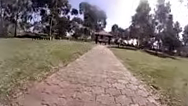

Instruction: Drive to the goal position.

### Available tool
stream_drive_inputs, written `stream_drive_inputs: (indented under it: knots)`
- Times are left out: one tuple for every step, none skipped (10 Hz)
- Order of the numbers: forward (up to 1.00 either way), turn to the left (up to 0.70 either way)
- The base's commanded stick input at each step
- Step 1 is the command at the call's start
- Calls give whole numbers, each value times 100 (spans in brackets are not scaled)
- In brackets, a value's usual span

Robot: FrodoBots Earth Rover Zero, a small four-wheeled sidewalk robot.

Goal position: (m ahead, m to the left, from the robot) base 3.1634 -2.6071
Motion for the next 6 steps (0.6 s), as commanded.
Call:
stream_drive_inputs:
  knots:
    - [70,0]
    - [70,0]
    - [70,0]
    - [70,0]
    - [70,0]
    - [70,0]
